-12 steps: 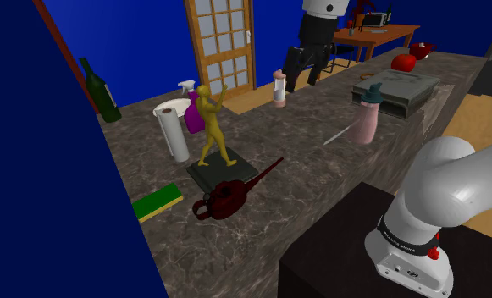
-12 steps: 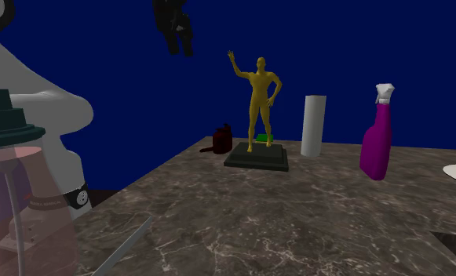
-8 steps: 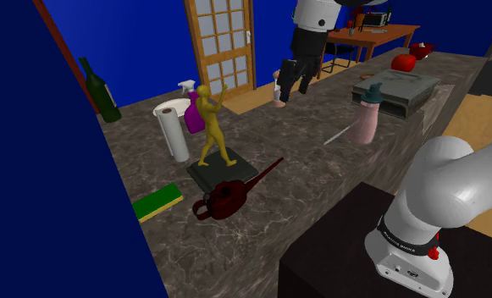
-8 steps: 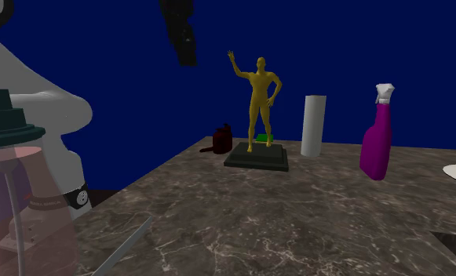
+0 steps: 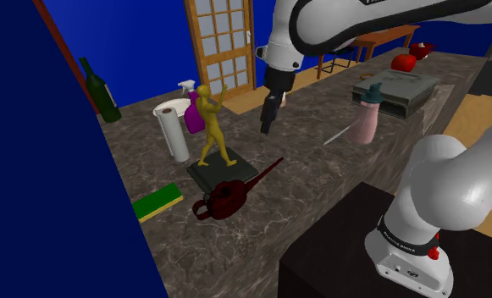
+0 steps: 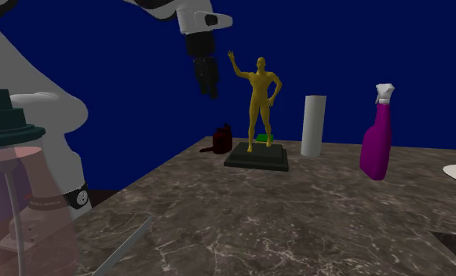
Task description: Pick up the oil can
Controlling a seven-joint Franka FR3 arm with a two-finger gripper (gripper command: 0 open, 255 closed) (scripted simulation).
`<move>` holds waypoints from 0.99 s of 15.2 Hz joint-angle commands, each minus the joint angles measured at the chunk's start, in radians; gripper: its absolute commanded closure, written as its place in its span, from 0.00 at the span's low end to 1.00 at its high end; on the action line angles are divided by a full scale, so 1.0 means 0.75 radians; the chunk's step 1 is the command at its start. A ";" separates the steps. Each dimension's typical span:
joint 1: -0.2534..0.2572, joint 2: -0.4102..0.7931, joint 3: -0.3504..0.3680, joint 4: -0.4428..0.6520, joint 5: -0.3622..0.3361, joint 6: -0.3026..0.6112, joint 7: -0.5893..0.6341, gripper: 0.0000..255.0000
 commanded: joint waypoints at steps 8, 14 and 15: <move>0.242 0.268 -0.037 -0.062 0.111 0.284 -0.557 0.00; 0.348 0.401 -0.038 -0.089 0.180 0.412 -0.824 0.00; 0.349 0.411 -0.038 -0.099 0.185 0.431 -0.830 0.00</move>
